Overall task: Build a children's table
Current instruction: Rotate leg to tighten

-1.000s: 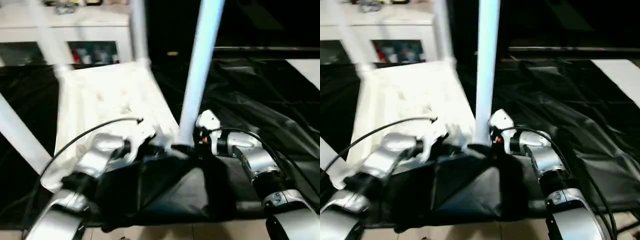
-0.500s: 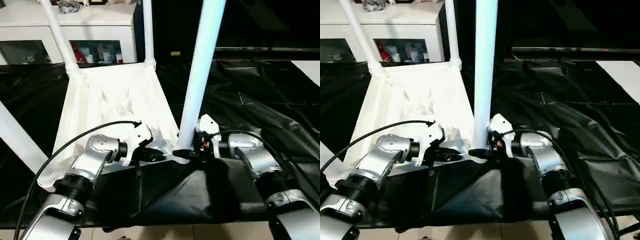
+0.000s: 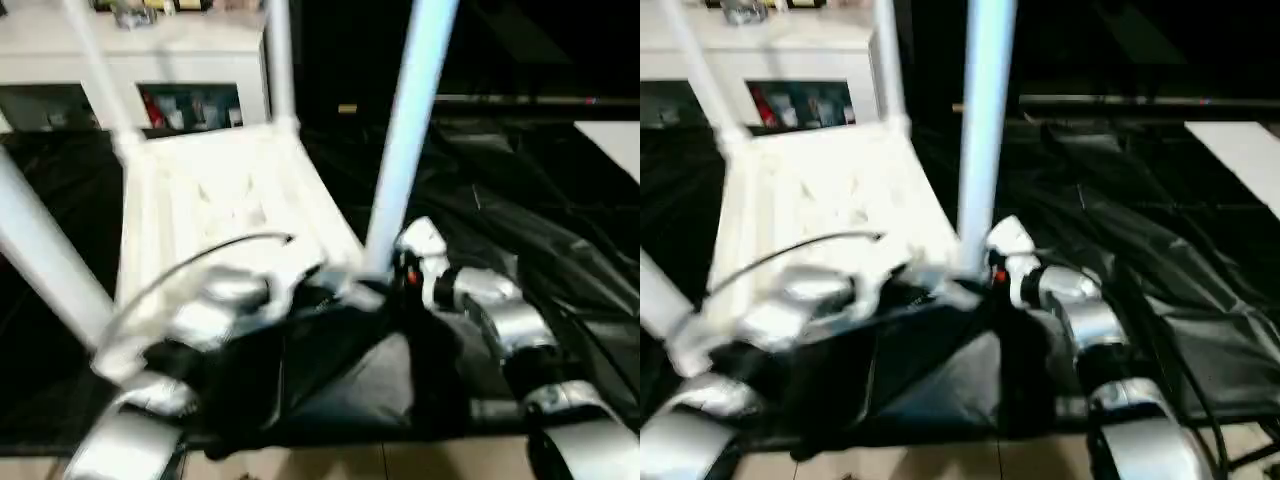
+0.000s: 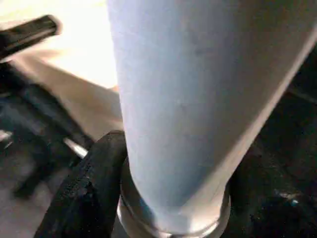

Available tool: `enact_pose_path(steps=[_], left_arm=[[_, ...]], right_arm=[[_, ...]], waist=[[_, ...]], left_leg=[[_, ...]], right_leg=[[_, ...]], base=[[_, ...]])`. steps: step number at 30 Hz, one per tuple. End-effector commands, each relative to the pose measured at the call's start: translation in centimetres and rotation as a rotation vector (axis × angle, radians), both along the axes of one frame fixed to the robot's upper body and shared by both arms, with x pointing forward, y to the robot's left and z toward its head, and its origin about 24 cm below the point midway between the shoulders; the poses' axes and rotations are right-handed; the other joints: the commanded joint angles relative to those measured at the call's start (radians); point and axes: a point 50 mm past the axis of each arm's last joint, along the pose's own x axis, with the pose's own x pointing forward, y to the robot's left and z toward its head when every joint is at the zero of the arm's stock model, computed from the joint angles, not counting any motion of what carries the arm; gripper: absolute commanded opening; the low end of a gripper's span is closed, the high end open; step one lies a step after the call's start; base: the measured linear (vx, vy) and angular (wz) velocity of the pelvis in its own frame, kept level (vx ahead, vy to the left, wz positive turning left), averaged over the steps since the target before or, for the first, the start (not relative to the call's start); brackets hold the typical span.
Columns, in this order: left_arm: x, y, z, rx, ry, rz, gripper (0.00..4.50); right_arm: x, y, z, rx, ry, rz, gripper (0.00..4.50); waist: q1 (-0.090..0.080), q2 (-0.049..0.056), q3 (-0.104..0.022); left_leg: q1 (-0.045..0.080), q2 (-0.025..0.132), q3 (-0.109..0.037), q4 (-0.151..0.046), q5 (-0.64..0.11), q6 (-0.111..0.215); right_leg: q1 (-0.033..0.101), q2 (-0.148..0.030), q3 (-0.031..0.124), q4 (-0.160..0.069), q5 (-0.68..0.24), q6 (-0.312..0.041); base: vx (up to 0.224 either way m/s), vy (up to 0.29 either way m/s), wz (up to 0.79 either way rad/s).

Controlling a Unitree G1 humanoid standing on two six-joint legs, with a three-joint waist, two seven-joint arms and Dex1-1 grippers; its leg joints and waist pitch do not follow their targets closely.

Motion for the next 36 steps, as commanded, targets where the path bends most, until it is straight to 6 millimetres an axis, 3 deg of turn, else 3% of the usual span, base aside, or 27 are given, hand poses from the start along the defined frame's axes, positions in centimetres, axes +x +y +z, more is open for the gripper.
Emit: enact_pose_path(steps=[1, 2, 3, 4, 5, 6, 9, 11, 16, 19, 22, 25, 27, 30, 36], left_arm=[[1.3, 0.7, 0.3, -0.031, -0.033, 0.219, 0.00], [1.5, 0.1, 0.2, -0.030, -0.032, 0.260, 0.00], [1.7, -0.7, 0.2, -0.025, -0.037, 0.285, 0.00], [1.7, -1.2, 0.2, -0.022, -0.041, 0.295, 0.00], [1.7, -1.2, 0.2, -0.022, -0.041, 0.295, 0.00], [1.7, -1.6, 0.2, -0.021, -0.043, 0.283, 0.00], [1.9, -1.8, 0.5, -0.013, -0.069, 0.248, 0.00], [1.8, -1.7, 0.6, -0.014, -0.072, 0.212, 0.00], [1.2, -0.8, 0.7, -0.030, -0.061, 0.088, 0.00], [1.0, -0.4, 0.7, -0.033, -0.057, 0.049, 0.00], [-0.3, 0.7, 1.2, -0.091, -0.046, -0.129, 0.00], [-1.2, 1.7, 1.5, -0.111, -0.014, -0.227, 0.00], [-1.3, 2.0, 1.5, -0.107, -0.005, -0.241, 0.00], [-1.5, 2.5, 1.6, -0.115, 0.002, -0.252, 0.00], [-2.1, 3.3, 1.7, -0.126, 0.019, -0.279, 0.00]], right_arm=[[-1.0, 2.1, -2.2, 0.022, 0.095, -0.021, 2.61], [-0.8, 2.7, -2.4, 0.032, 0.095, -0.103, 2.61], [-0.6, 3.9, -2.4, 0.058, 0.093, -0.157, 2.61], [-0.6, 4.7, -2.4, 0.077, 0.094, -0.184, 2.61], [-0.6, 4.7, -2.4, 0.077, 0.094, -0.184, 2.61], [-0.5, 5.7, -2.0, 0.092, 0.079, -0.181, 2.61], [-0.6, 7.1, -1.1, 0.117, 0.021, -0.116, 2.61], [-0.5, 7.1, -0.6, 0.139, -0.008, -0.078, 3.17], [-0.5, 5.3, 0.4, 0.149, -0.043, 0.048, 3.68], [-0.7, 4.7, 0.6, 0.129, -0.038, 0.111, 3.88], [-1.1, 2.4, 0.8, 0.033, -0.030, 0.256, 3.88], [-1.1, 0.6, 1.4, -0.003, -0.027, 0.306, 3.88], [-1.1, 0.3, 1.5, -0.014, -0.030, 0.316, 3.88], [-1.3, -0.2, 1.4, -0.022, -0.012, 0.349, 3.88], [-1.8, -0.7, 1.1, -0.030, 0.039, 0.417, 3.31]], waist=[[-0.002, -0.023, -0.059], [-0.002, -0.024, -0.060], [-0.007, -0.015, -0.060], [-0.007, -0.018, -0.061], [-0.008, -0.018, -0.061], [-0.008, -0.010, -0.062], [-0.013, -0.012, -0.061], [-0.013, -0.014, -0.061], [-0.021, -0.014, -0.059], [-0.017, -0.015, -0.060], [-0.013, -0.015, -0.060], [-0.009, -0.010, -0.062], [-0.002, -0.005, -0.063], [0.005, -0.007, -0.062], [0.005, -0.010, -0.063]], left_leg=[[0.010, 0.018, -0.002, -0.061, -0.240, 0.044], [0.010, 0.017, -0.002, -0.060, -0.235, 0.044], [0.010, 0.016, -0.002, -0.062, -0.233, 0.035], [0.010, 0.015, -0.003, -0.062, -0.237, 0.033], [0.011, 0.015, -0.003, -0.062, -0.246, 0.036], [0.010, 0.016, -0.005, -0.062, -0.251, 0.037], [0.008, 0.014, -0.004, -0.063, -0.266, 0.044], [0.007, 0.014, -0.003, -0.063, -0.269, 0.048], [-0.002, 0.015, -0.008, -0.066, -0.271, 0.063], [0.002, 0.016, -0.005, -0.061, -0.262, 0.071], [0.000, 0.024, -0.006, -0.063, -0.251, 0.076], [0.004, 0.026, -0.003, -0.060, -0.244, 0.078], [0.013, 0.029, 0.000, -0.058, -0.250, 0.072], [0.008, 0.030, -0.001, -0.062, -0.249, 0.063], [0.006, 0.026, 0.001, -0.058, -0.242, 0.068]], right_leg=[[0.043, -0.056, 0.042, -0.078, -0.410, -0.141], [0.043, -0.056, 0.041, -0.078, -0.402, -0.143], [0.042, -0.053, 0.041, -0.079, -0.385, -0.145], [0.044, -0.052, 0.039, -0.077, -0.381, -0.145], [0.044, -0.053, 0.039, -0.078, -0.381, -0.146], [0.046, -0.054, 0.038, -0.078, -0.379, -0.148], [0.046, -0.052, 0.038, -0.080, -0.371, -0.145], [0.047, -0.053, 0.038, -0.081, -0.374, -0.144], [0.054, -0.053, 0.034, -0.080, -0.380, -0.139], [0.051, -0.054, 0.037, -0.079, -0.372, -0.157], [0.055, -0.053, 0.036, -0.071, -0.331, -0.177], [0.050, -0.053, 0.038, -0.063, -0.286, -0.210], [0.043, -0.051, 0.041, -0.064, -0.276, -0.220], [0.047, -0.050, 0.041, -0.057, -0.254, -0.220], [0.049, -0.053, 0.041, -0.058, -0.264, -0.215]], base=[[0.000, 0.000, 0.00], [0.000, 0.000, 0.00], [0.000, 0.000, 0.00], [0.000, 0.000, 0.00], [0.000, 0.000, 0.00], [0.000, 0.000, 0.00], [0.000, 0.000, 0.00], [0.000, 0.000, 0.00], [0.000, 0.000, 0.00], [0.000, 0.000, 0.00], [0.000, 0.000, 0.00], [0.000, 0.000, 0.00], [0.000, 0.000, 0.00], [0.000, 0.000, 0.00], [0.000, 0.000, 0.00]])
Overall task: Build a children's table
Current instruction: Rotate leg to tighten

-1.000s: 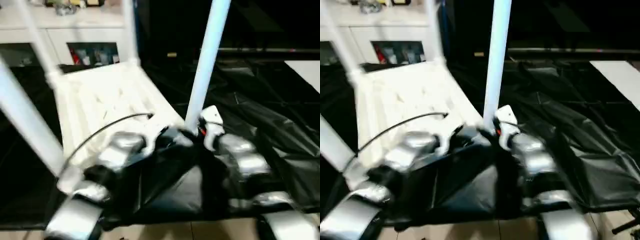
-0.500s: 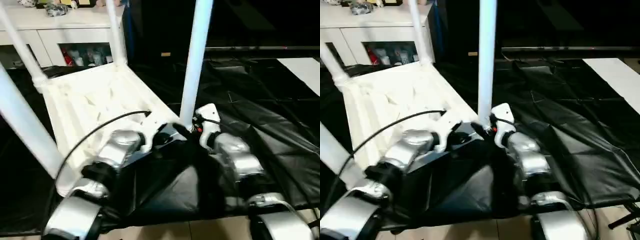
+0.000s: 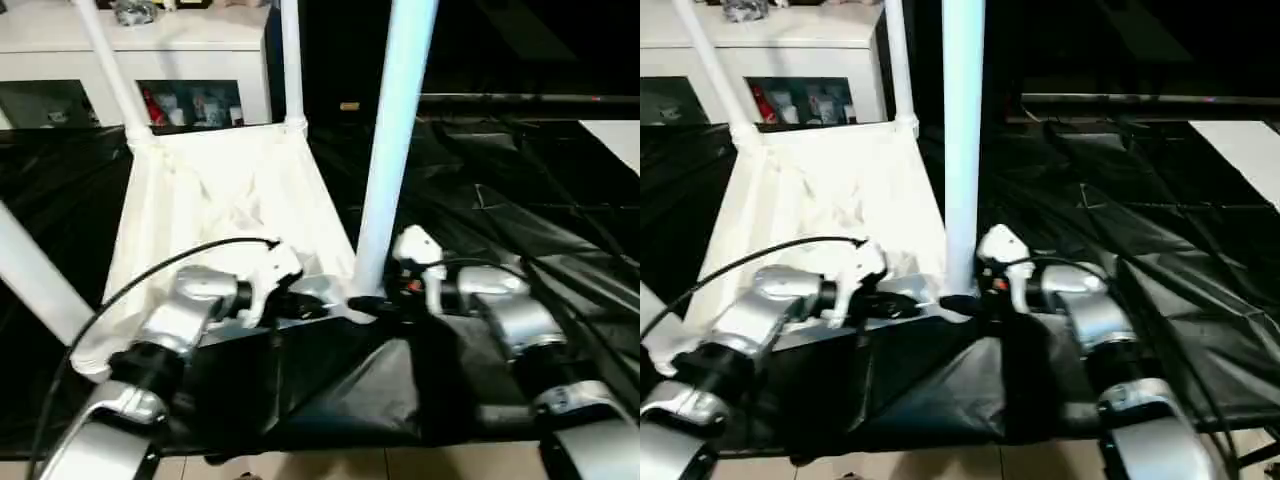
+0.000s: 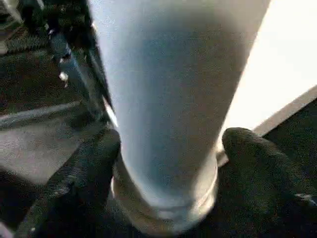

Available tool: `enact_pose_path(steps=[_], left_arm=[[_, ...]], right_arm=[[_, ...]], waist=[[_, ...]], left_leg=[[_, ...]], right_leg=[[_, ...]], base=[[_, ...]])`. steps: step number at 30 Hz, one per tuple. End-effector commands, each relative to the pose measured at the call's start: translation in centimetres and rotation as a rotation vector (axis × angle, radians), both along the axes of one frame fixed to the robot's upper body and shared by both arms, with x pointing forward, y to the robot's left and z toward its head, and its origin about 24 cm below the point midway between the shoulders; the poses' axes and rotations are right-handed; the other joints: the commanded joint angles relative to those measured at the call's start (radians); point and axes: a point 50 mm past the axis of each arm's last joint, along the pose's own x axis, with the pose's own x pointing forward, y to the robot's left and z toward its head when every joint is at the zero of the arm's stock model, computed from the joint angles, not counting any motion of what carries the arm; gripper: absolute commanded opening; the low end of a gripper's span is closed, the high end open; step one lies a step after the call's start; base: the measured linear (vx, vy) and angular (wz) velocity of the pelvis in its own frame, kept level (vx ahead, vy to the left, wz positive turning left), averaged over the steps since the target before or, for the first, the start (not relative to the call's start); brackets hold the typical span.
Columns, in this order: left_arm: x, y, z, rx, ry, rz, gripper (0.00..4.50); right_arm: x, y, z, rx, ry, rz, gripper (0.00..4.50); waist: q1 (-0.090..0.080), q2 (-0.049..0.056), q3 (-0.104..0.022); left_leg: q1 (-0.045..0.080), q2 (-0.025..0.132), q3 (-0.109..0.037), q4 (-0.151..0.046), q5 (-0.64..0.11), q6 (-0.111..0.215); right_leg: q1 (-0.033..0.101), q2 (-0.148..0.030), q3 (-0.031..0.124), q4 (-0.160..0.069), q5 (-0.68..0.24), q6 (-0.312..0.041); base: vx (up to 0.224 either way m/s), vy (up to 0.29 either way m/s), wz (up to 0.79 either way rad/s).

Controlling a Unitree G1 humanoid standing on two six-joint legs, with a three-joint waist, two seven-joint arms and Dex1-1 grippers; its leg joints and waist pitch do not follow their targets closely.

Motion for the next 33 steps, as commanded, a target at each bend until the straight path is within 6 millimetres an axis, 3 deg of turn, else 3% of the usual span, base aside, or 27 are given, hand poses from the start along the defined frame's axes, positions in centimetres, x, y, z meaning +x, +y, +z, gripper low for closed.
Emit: enact_pose_path(steps=[1, 9, 14, 16, 18, 19, 23, 25, 26, 29, 31, 32, 33], left_arm=[[-0.2, -0.7, 1.3, -0.103, -0.023, -0.055, 0.00], [-0.2, -0.7, 1.3, -0.104, -0.020, -0.049, 0.00], [-0.1, -1.1, 0.9, -0.095, -0.016, -0.011, 0.00], [0.8, -1.6, 0.4, -0.055, -0.035, 0.094, 0.00], [1.6, -2.3, -0.2, -0.009, -0.046, 0.208, 0.00], [2.0, -2.6, -0.4, 0.010, -0.053, 0.266, 0.00], [2.9, -5.2, -1.1, 0.039, -0.052, 0.450, 0.00], [2.9, -6.1, -1.1, 0.035, -0.057, 0.443, 0.00], [2.8, -6.3, -1.0, 0.033, -0.063, 0.437, 0.00], [2.6, -6.9, -0.7, 0.025, -0.091, 0.359, 0.00], [2.6, -6.9, -0.6, 0.019, -0.092, 0.332, 0.00], [2.6, -6.7, -0.6, 0.014, -0.098, 0.319, 0.00], [2.6, -6.5, -0.6, 0.015, -0.097, 0.317, 0.00]], right_arm=[[-0.4, 0.1, -0.3, 0.006, 0.023, 0.029, 3.23], [-0.6, 0.2, -0.4, 0.019, 0.034, 0.045, 2.75], [-1.0, 0.6, -1.1, 0.048, 0.067, 0.019, 2.70], [-0.6, 0.9, -2.1, 0.032, 0.076, -0.111, 2.70], [0.0, 1.5, -2.9, 0.032, 0.077, -0.274, 2.70], [0.2, 1.8, -3.2, 0.042, 0.079, -0.334, 2.70], [1.0, 4.0, -3.5, 0.139, 0.096, -0.618, 2.69], [1.1, 5.1, -3.1, 0.181, 0.089, -0.628, 2.69], [1.1, 5.5, -2.9, 0.189, 0.081, -0.620, 2.69], [1.0, 6.9, -2.1, 0.204, 0.032, -0.530, 2.69], [0.8, 7.1, -1.6, 0.210, -0.009, -0.472, 2.69], [0.8, 6.9, -1.4, 0.226, -0.007, -0.454, 2.69], [0.8, 6.7, -1.2, 0.236, -0.008, -0.443, 3.04]], waist=[[0.000, -0.014, -0.063], [0.000, -0.013, -0.064], [0.001, -0.016, -0.063], [-0.003, -0.016, -0.059], [-0.009, -0.018, -0.057], [-0.011, -0.024, -0.056], [-0.018, -0.022, -0.054], [-0.020, -0.023, -0.057], [-0.021, -0.017, -0.058], [-0.022, -0.020, -0.059], [-0.022, -0.019, -0.058], [-0.022, -0.023, -0.058], [-0.021, -0.023, -0.059]], left_leg=[[0.010, 0.025, 0.001, -0.058, -0.238, 0.068], [0.012, 0.025, 0.002, -0.058, -0.236, 0.066], [0.011, 0.025, 0.001, -0.058, -0.222, 0.071], [0.012, 0.024, 0.002, -0.061, -0.234, 0.063], [0.017, 0.019, -0.003, -0.063, -0.278, 0.029], [0.015, 0.017, -0.002, -0.064, -0.279, 0.026], [0.020, 0.012, -0.004, -0.064, -0.294, 0.021], [0.018, 0.012, -0.005, -0.063, -0.291, 0.029], [0.016, 0.013, -0.006, -0.064, -0.286, 0.035], [0.013, 0.013, -0.005, -0.064, -0.285, 0.047], [0.013, 0.014, -0.005, -0.065, -0.288, 0.047], [0.012, 0.013, -0.004, -0.064, -0.286, 0.049], [0.009, 0.014, -0.005, -0.065, -0.272, 0.054]], right_leg=[[0.053, -0.055, 0.042, -0.056, -0.268, -0.211], [0.052, -0.053, 0.043, -0.057, -0.264, -0.211], [0.052, -0.052, 0.043, -0.055, -0.258, -0.210], [0.047, -0.051, 0.044, -0.060, -0.287, -0.203], [0.048, -0.057, 0.042, -0.072, -0.397, -0.169], [0.048, -0.055, 0.041, -0.076, -0.412, -0.157], [0.043, -0.056, 0.039, -0.089, -0.480, -0.123], [0.044, -0.057, 0.038, -0.092, -0.486, -0.109], [0.046, -0.056, 0.038, -0.089, -0.465, -0.112], [0.046, -0.055, 0.038, -0.089, -0.437, -0.118], [0.046, -0.055, 0.038, -0.089, -0.436, -0.121], [0.046, -0.055, 0.038, -0.089, -0.433, -0.121], [0.049, -0.056, 0.039, -0.084, -0.413, -0.127]], base=[[0.000, 0.000, 0.00], [0.000, 0.000, 0.00], [0.000, 0.000, 0.00], [0.000, 0.000, 0.00], [0.000, 0.000, 0.00], [0.000, 0.000, 0.00], [0.000, 0.000, 0.00], [0.000, 0.000, 0.00], [0.000, 0.000, 0.00], [0.000, 0.000, 0.00], [0.000, 0.000, 0.00], [0.000, 0.000, 0.00], [0.000, 0.000, 0.00]])
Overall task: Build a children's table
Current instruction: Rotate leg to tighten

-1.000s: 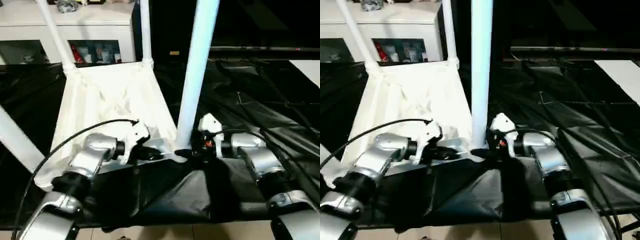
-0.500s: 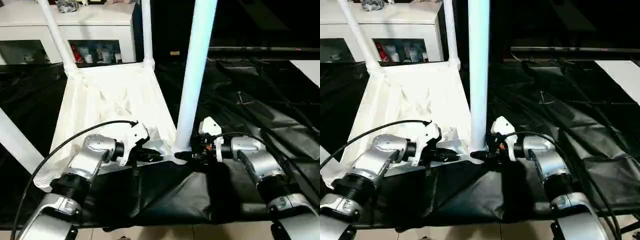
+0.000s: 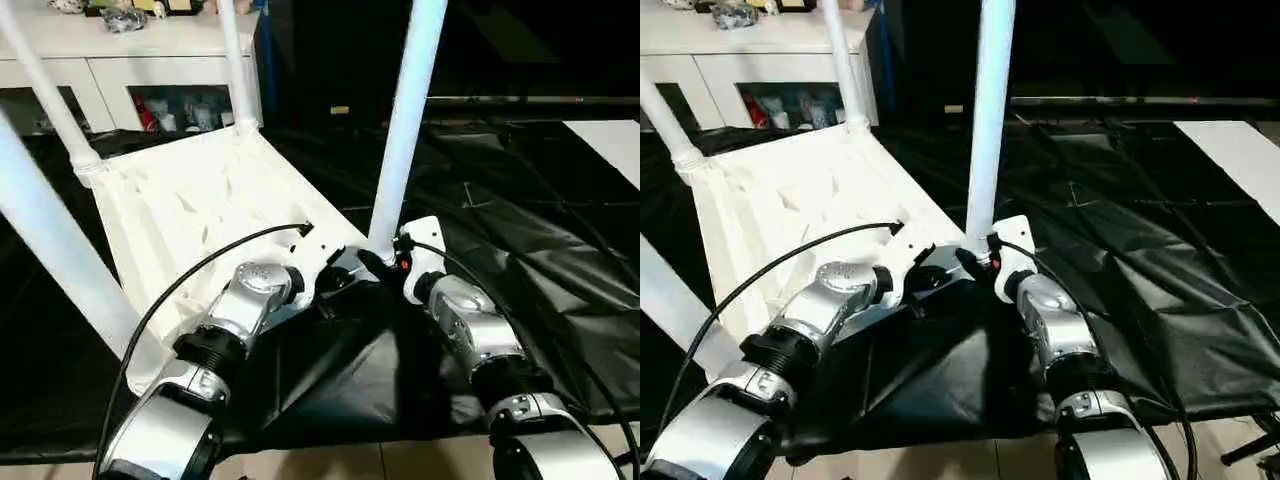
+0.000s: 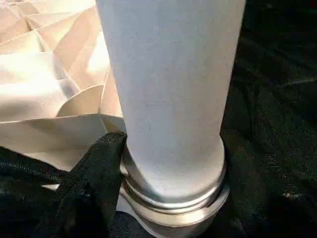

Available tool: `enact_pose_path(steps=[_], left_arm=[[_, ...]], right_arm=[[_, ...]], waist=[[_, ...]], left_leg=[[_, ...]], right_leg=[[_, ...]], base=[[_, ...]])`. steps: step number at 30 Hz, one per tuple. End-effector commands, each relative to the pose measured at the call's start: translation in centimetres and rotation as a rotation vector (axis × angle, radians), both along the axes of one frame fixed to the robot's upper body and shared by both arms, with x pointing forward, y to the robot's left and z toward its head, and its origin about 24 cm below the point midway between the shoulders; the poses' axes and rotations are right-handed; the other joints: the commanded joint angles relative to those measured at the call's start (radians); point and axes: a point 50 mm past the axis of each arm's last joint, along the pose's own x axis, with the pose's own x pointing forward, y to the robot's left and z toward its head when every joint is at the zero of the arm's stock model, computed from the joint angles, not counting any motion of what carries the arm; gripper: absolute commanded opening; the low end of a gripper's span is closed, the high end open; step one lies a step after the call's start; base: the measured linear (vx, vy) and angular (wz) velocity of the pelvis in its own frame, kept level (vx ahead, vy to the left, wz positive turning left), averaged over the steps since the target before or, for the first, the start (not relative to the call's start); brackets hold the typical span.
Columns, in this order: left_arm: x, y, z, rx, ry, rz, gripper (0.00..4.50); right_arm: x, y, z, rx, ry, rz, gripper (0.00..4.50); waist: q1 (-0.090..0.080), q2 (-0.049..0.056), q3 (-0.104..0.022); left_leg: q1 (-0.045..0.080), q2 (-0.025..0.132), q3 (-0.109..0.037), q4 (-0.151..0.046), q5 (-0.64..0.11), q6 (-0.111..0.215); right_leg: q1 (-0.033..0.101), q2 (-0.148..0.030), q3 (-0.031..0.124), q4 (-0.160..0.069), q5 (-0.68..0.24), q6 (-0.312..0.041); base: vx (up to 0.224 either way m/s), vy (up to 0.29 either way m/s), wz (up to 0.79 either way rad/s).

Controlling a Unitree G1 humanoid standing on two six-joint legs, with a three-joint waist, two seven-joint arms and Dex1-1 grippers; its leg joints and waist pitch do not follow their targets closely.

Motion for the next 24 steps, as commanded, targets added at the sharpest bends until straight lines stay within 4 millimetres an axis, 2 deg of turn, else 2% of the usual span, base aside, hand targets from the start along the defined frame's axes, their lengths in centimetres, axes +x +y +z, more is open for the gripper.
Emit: enact_pose_path(steps=[1, 3, 5, 7, 9, 10, 13, 15, 16, 18, 22, 24], left_arm=[[-0.2, -0.6, -0.1, -0.026, -0.013, -0.022, 0.00], [-0.4, 0.2, -0.1, -0.029, -0.008, -0.058, 0.00], [-0.5, 0.5, 0.0, -0.033, -0.010, -0.077, 0.00], [-0.7, 1.2, 0.2, -0.043, -0.005, -0.115, 0.00], [-1.3, 2.3, 0.6, -0.073, 0.008, -0.211, 0.00], [-1.4, 2.4, 0.6, -0.076, 0.010, -0.218, 0.00], [-2.1, 3.1, 1.1, -0.109, 0.031, -0.315, 0.00], [-2.7, 3.8, 1.3, -0.121, 0.053, -0.385, 0.00], [-2.8, 4.0, 1.3, -0.121, 0.055, -0.395, 0.00], [-2.9, 4.4, 1.3, -0.123, 0.060, -0.397, 0.00], [-3.1, 4.8, 1.3, -0.132, 0.072, -0.399, 0.00], [-3.2, 4.9, 1.3, -0.131, 0.071, -0.399, 0.00]], right_arm=[[-0.8, 4.3, 1.2, 0.084, -0.048, 0.263, 3.39], [-0.7, 3.0, 1.7, 0.071, -0.060, 0.317, 3.41], [-0.7, 2.5, 1.9, 0.059, -0.061, 0.343, 3.48], [-0.7, 1.4, 2.2, 0.031, -0.056, 0.406, 3.83], [-1.1, -0.2, 2.5, -0.048, -0.052, 0.518, 3.87], [-1.1, -0.3, 2.5, -0.054, -0.051, 0.528, 3.92], [-1.5, -1.4, 2.6, -0.107, -0.039, 0.614, 3.92], [-1.7, -2.1, 2.7, -0.139, -0.022, 0.657, 3.92], [-1.8, -2.3, 2.6, -0.144, -0.020, 0.666, 3.92], [-1.8, -2.4, 2.7, -0.129, -0.013, 0.682, 3.92], [-2.1, -2.3, 2.6, -0.107, 0.002, 0.713, 3.75], [-2.2, -2.2, 2.3, -0.113, 0.007, 0.721, 3.45]], waist=[[0.003, -0.020, -0.058], [0.005, -0.025, -0.059], [0.007, -0.022, -0.059], [0.010, -0.021, -0.060], [0.013, -0.021, -0.060], [0.011, -0.020, -0.060], [0.015, -0.018, -0.059], [0.019, -0.016, -0.062], [0.020, -0.017, -0.061], [0.027, -0.014, -0.061], [0.029, -0.016, -0.061], [0.030, -0.016, -0.062]], left_leg=[[0.006, 0.016, -0.003, -0.063, -0.269, 0.055], [0.005, 0.015, -0.001, -0.061, -0.266, 0.070], [0.005, 0.017, 0.000, -0.061, -0.257, 0.073], [0.004, 0.021, -0.002, -0.061, -0.239, 0.074], [0.002, 0.024, -0.002, -0.061, -0.233, 0.077], [-0.001, 0.023, 0.000, -0.059, -0.231, 0.083], [0.005, 0.025, 0.001, -0.058, -0.233, 0.082], [0.004, 0.028, 0.000, -0.059, -0.225, 0.078], [0.005, 0.029, 0.001, -0.059, -0.226, 0.077], [0.013, 0.030, 0.006, -0.057, -0.229, 0.077], [0.007, 0.029, 0.003, -0.059, -0.230, 0.071], [0.008, 0.028, 0.004, -0.058, -0.225, 0.069]], right_leg=[[0.045, -0.055, 0.039, -0.082, -0.403, -0.134], [0.048, -0.056, 0.038, -0.081, -0.387, -0.143], [0.047, -0.056, 0.039, -0.079, -0.380, -0.147], [0.049, -0.057, 0.038, -0.074, -0.352, -0.162], [0.053, -0.054, 0.037, -0.067, -0.321, -0.175], [0.054, -0.052, 0.037, -0.065, -0.302, -0.180], [0.049, -0.056, 0.039, -0.067, -0.316, -0.186], [0.049, -0.055, 0.040, -0.060, -0.297, -0.199], [0.047, -0.055, 0.041, -0.059, -0.289, -0.202], [0.041, -0.051, 0.043, -0.056, -0.256, -0.220], [0.048, -0.053, 0.043, -0.053, -0.252, -0.217], [0.048, -0.054, 0.044, -0.054, -0.255, -0.214]], base=[[0.000, 0.000, 0.00], [0.000, 0.000, 0.00], [0.000, 0.000, 0.00], [0.000, 0.000, 0.00], [0.000, 0.000, 0.00], [0.000, 0.000, 0.00], [0.000, 0.000, 0.00], [0.000, 0.000, 0.00], [0.000, 0.000, 0.00], [0.000, 0.000, 0.00], [0.000, 0.000, 0.00], [0.000, 0.000, 0.00]])
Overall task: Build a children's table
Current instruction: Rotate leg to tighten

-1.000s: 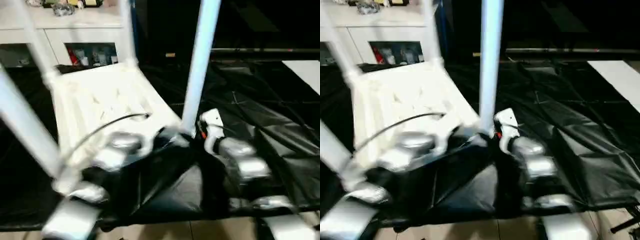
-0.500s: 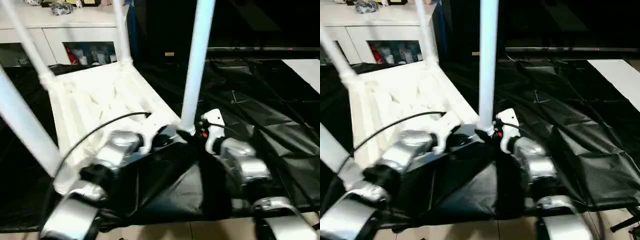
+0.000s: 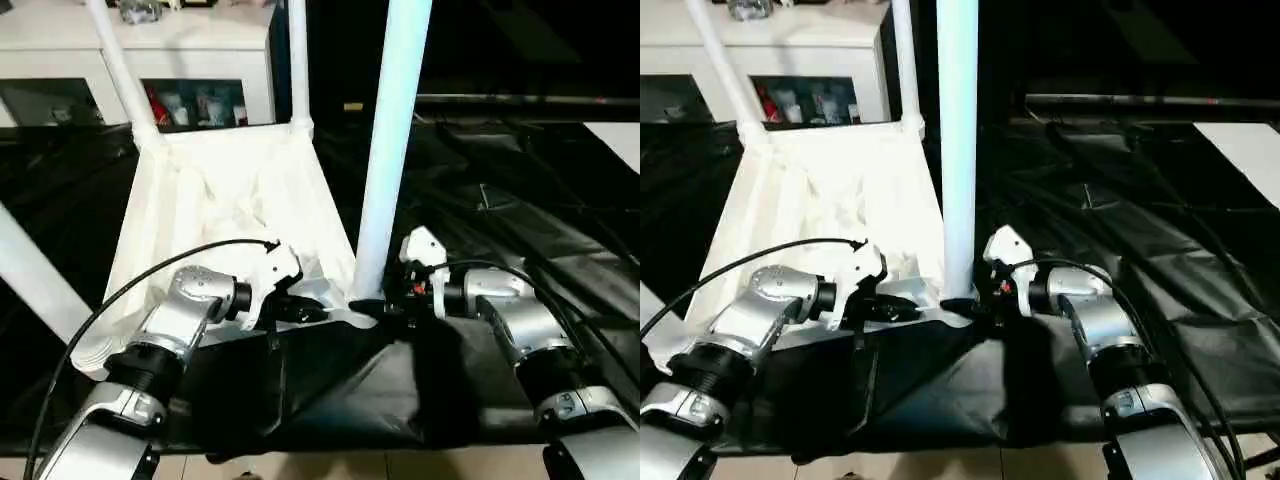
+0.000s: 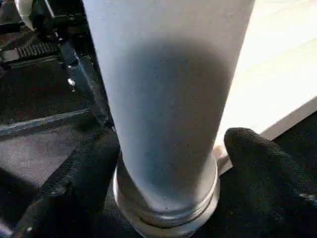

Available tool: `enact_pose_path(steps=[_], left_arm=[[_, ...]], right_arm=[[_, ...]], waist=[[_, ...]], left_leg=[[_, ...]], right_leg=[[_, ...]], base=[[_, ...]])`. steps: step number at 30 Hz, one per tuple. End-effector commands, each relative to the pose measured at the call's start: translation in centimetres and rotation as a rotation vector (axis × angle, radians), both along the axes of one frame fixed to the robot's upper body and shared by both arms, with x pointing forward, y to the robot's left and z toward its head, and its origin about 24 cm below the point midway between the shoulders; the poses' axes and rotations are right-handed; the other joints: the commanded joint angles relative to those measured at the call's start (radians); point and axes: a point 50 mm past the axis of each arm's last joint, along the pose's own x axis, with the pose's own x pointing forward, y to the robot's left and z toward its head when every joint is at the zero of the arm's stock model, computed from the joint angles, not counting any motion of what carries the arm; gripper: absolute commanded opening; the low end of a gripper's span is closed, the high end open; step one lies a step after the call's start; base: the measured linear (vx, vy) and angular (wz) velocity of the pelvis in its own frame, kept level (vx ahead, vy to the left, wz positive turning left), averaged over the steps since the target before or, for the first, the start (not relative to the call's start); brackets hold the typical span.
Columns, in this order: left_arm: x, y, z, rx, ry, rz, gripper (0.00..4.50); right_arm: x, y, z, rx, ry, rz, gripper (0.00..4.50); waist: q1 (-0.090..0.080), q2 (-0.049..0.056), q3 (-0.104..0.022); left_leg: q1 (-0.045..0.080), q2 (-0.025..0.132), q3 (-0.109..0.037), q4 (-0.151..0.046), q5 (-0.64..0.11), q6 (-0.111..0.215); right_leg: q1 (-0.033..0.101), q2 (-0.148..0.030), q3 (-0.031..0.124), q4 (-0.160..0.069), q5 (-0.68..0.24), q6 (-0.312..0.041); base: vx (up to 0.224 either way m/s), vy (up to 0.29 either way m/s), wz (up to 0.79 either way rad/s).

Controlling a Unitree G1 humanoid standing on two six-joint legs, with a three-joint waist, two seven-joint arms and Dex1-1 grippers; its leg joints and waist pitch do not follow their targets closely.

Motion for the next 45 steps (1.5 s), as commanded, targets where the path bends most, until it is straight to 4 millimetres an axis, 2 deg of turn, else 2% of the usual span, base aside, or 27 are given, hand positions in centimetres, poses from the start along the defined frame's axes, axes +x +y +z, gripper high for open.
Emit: enact_pose_path(steps=[1, 4, 9, 13, 14, 15, 16, 17, 18, 19, 20, 21, 22, 23, 26, 30, 31, 33, 34, 35, 36, 39, 41, 42, 43, 44, 45], left_arm=[[-0.2, -0.8, 1.0, -0.097, -0.011, -0.045, 0.00], [-0.2, -0.8, 1.0, -0.097, -0.010, -0.046, 0.00], [-0.2, -0.8, 0.9, -0.093, -0.009, -0.035, 0.00], [0.2, -1.1, 0.5, -0.065, -0.013, 0.022, 0.00], [0.3, -1.1, 0.4, -0.058, -0.014, 0.042, 0.00], [1.3, -1.9, -0.1, -0.013, -0.038, 0.164, 0.00], [1.6, -2.1, -0.3, 0.003, -0.046, 0.208, 0.00], [1.8, -2.3, -0.5, 0.012, -0.043, 0.243, 0.00], [2.3, -2.7, -0.8, 0.028, -0.037, 0.313, 0.00], [2.6, -3.0, -0.9, 0.038, -0.038, 0.363, 0.00], [3.0, -3.3, -1.0, 0.051, -0.041, 0.426, 0.00], [3.3, -3.7, -1.0, 0.057, -0.051, 0.472, 0.00], [3.6, -4.1, -1.0, 0.062, -0.063, 0.509, 0.00], [3.7, -4.5, -0.9, 0.064, -0.070, 0.528, 0.00], [4.0, -5.7, -0.6, 0.054, -0.097, 0.548, 0.00], [4.1, -6.5, -0.1, 0.042, -0.149, 0.491, 0.00], [4.0, -6.6, 0.0, 0.034, -0.160, 0.456, 0.00], [3.8, -6.7, 0.1, 0.020, -0.178, 0.407, 0.00], [3.8, -6.6, 0.1, 0.017, -0.174, 0.402, 0.00], [3.8, -6.6, 0.1, 0.016, -0.170, 0.403, 0.00], [3.8, -6.6, 0.1, 0.007, -0.178, 0.390, 0.00], [3.7, -6.6, 0.3, -0.015, -0.188, 0.363, 0.00], [3.6, -6.6, 0.8, -0.046, -0.235, 0.343, 0.00], [3.6, -6.6, 0.9, -0.060, -0.244, 0.339, 0.00], [3.5, -6.5, 1.2, -0.086, -0.227, 0.323, 0.00], [3.4, -6.5, 1.3, -0.103, -0.213, 0.309, 0.00], [3.3, -6.4, 1.5, -0.115, -0.209, 0.292, 0.56]], right_arm=[[-0.2, 0.0, -0.1, -0.002, 0.002, 0.021, 3.45], [-0.2, 0.1, -0.1, 0.002, 0.011, 0.029, 3.11], [-0.4, 0.4, -0.3, 0.024, 0.024, 0.030, 2.87], [-0.3, 0.7, -0.9, 0.044, 0.046, -0.036, 2.63], [-0.3, 0.7, -1.0, 0.049, 0.055, -0.060, 2.58], [0.2, 1.2, -2.0, 0.070, 0.089, -0.217, 2.54], [0.3, 1.4, -2.4, 0.074, 0.103, -0.270, 2.52], [0.3, 1.6, -2.6, 0.074, 0.106, -0.303, 2.48], [0.4, 2.1, -3.1, 0.074, 0.112, -0.362, 2.44], [0.4, 2.5, -3.3, 0.072, 0.116, -0.406, 2.39], [0.5, 3.0, -3.6, 0.067, 0.112, -0.462, 2.39], [0.6, 3.5, -3.9, 0.055, 0.106, -0.512, 2.22], [0.7, 4.0, -4.1, 0.038, 0.098, -0.562, 2.15], [0.8, 4.5, -4.2, 0.026, 0.092, -0.588, 2.15], [1.1, 6.4, -3.7, 0.055, 0.082, -0.620, 2.15], [1.2, 7.2, -2.8, 0.082, 0.018, -0.568, 2.15], [1.2, 7.0, -2.5, 0.113, 0.006, -0.549, 2.42], [1.3, 6.6, -2.0, 0.166, 0.009, -0.532, 2.71], [1.3, 6.3, -1.7, 0.177, 0.002, -0.519, 2.73], [1.3, 6.1, -1.6, 0.180, -0.004, -0.512, 2.81], [1.4, 5.7, -1.3, 0.176, -0.024, -0.493, 3.07], [1.4, 4.7, -0.9, 0.161, -0.056, -0.455, 3.21], [1.2, 2.2, -0.1, 0.151, -0.071, -0.399, 3.21], [1.1, 1.7, 0.0, 0.150, -0.073, -0.388, 3.21], [0.7, 0.5, 0.2, 0.140, -0.075, -0.364, 3.21], [0.5, -0.2, 0.4, 0.133, -0.076, -0.346, 3.21], [0.2, -1.1, 0.5, 0.126, -0.075, -0.332, 3.22]], waist=[[-0.002, -0.015, -0.064], [-0.002, -0.017, -0.064], [-0.001, -0.015, -0.064], [-0.002, -0.017, -0.063], [-0.004, -0.017, -0.062], [-0.008, -0.018, -0.060], [-0.010, -0.017, -0.058], [-0.013, -0.019, -0.058], [-0.015, -0.020, -0.057], [-0.016, -0.019, -0.057], [-0.019, -0.020, -0.054], [-0.021, -0.018, -0.055], [-0.025, -0.016, -0.052], [-0.030, -0.018, -0.052], [-0.040, -0.014, -0.050], [-0.039, -0.015, -0.053], [-0.038, -0.020, -0.053], [-0.035, -0.017, -0.055], [-0.034, -0.022, -0.055], [-0.032, -0.021, -0.055], [-0.030, -0.024, -0.056], [-0.025, -0.025, -0.058], [-0.014, -0.034, -0.059], [-0.009, -0.032, -0.063], [-0.006, -0.037, -0.062], [-0.002, -0.036, -0.062], [-0.003, -0.039, -0.062]], left_leg=[[0.011, 0.026, 0.001, -0.059, -0.222, 0.069], [0.010, 0.026, 0.001, -0.058, -0.216, 0.070], [0.010, 0.025, 0.001, -0.057, -0.211, 0.071], [0.011, 0.025, 0.000, -0.059, -0.217, 0.067], [0.010, 0.024, 0.001, -0.059, -0.223, 0.064], [0.013, 0.022, 0.001, -0.060, -0.230, 0.058], [0.016, 0.021, 0.001, -0.061, -0.247, 0.052], [0.014, 0.019, -0.004, -0.063, -0.258, 0.036], [0.013, 0.018, -0.003, -0.064, -0.262, 0.031], [0.019, 0.018, -0.003, -0.064, -0.275, 0.024], [0.018, 0.016, -0.003, -0.065, -0.283, 0.024], [0.021, 0.013, -0.006, -0.064, -0.305, 0.018], [0.020, 0.011, -0.005, -0.065, -0.308, 0.015], [0.023, 0.009, -0.008, -0.066, -0.331, 0.012], [0.026, 0.005, -0.010, -0.065, -0.365, 0.019], [0.023, 0.007, -0.013, -0.068, -0.375, 0.029], [0.022, 0.008, -0.012, -0.068, -0.373, 0.032], [0.021, 0.010, -0.012, -0.069, -0.359, 0.036], [0.018, 0.010, -0.010, -0.069, -0.348, 0.044], [0.019, 0.011, -0.009, -0.069, -0.344, 0.048], [0.016, 0.011, -0.008, -0.069, -0.322, 0.054], [0.014, 0.012, -0.006, -0.067, -0.292, 0.061], [0.011, 0.013, -0.004, -0.064, -0.259, 0.078], [0.008, 0.016, -0.004, -0.062, -0.227, 0.087], [0.006, 0.015, -0.003, -0.061, -0.213, 0.094], [0.003, 0.016, -0.003, -0.060, -0.199, 0.102], [-0.003, 0.015, -0.003, -0.059, -0.188, 0.108]], right_leg=[[0.051, -0.054, 0.043, -0.054, -0.253, -0.211], [0.052, -0.054, 0.043, -0.053, -0.249, -0.211], [0.052, -0.053, 0.043, -0.053, -0.249, -0.209], [0.051, -0.053, 0.043, -0.054, -0.260, -0.207], [0.051, -0.053, 0.043, -0.056, -0.275, -0.202], [0.047, -0.050, 0.044, -0.061, -0.295, -0.194], [0.045, -0.052, 0.044, -0.065, -0.321, -0.190], [0.052, -0.057, 0.041, -0.069, -0.370, -0.172], [0.051, -0.055, 0.041, -0.072, -0.387, -0.162], [0.045, -0.056, 0.041, -0.076, -0.411, -0.150], [0.045, -0.055, 0.041, -0.081, -0.431, -0.142], [0.044, -0.057, 0.037, -0.088, -0.485, -0.118], [0.041, -0.055, 0.038, -0.091, -0.498, -0.110], [0.042, -0.055, 0.033, -0.096, -0.536, -0.096], [0.036, -0.052, 0.029, -0.109, -0.583, -0.073], [0.039, -0.051, 0.028, -0.109, -0.559, -0.067], [0.038, -0.052, 0.029, -0.109, -0.557, -0.067], [0.040, -0.054, 0.032, -0.104, -0.530, -0.078], [0.042, -0.054, 0.033, -0.101, -0.508, -0.086], [0.042, -0.055, 0.034, -0.100, -0.501, -0.090], [0.044, -0.054, 0.035, -0.097, -0.479, -0.101], [0.047, -0.055, 0.036, -0.092, -0.454, -0.110], [0.052, -0.055, 0.037, -0.089, -0.426, -0.108], [0.053, -0.055, 0.039, -0.081, -0.379, -0.112], [0.056, -0.053, 0.038, -0.080, -0.362, -0.115], [0.056, -0.054, 0.037, -0.075, -0.339, -0.125], [0.060, -0.055, 0.036, -0.073, -0.330, -0.129]], base=[[0.000, 0.000, 0.00], [0.000, 0.000, 0.00], [0.000, 0.000, 0.00], [0.000, 0.000, 0.00], [0.000, 0.000, 0.00], [0.000, 0.000, 0.00], [0.000, 0.000, 0.00], [0.000, 0.000, 0.00], [0.000, 0.000, 0.00], [0.000, 0.000, 0.00], [0.000, 0.000, 0.00], [0.000, 0.000, 0.00], [0.000, 0.000, 0.00], [0.000, 0.000, 0.00], [0.000, 0.000, 0.00], [0.000, 0.000, 0.00], [0.000, 0.000, 0.00], [0.000, 0.000, 0.00], [0.000, 0.000, 0.00], [0.000, 0.000, 0.00], [0.000, 0.000, 0.00], [0.000, 0.000, 0.00], [0.000, 0.000, 0.00], [0.000, 0.000, 0.00], [0.000, 0.000, 0.00], [0.000, 0.000, 0.00], [0.000, 0.000, 0.00]])
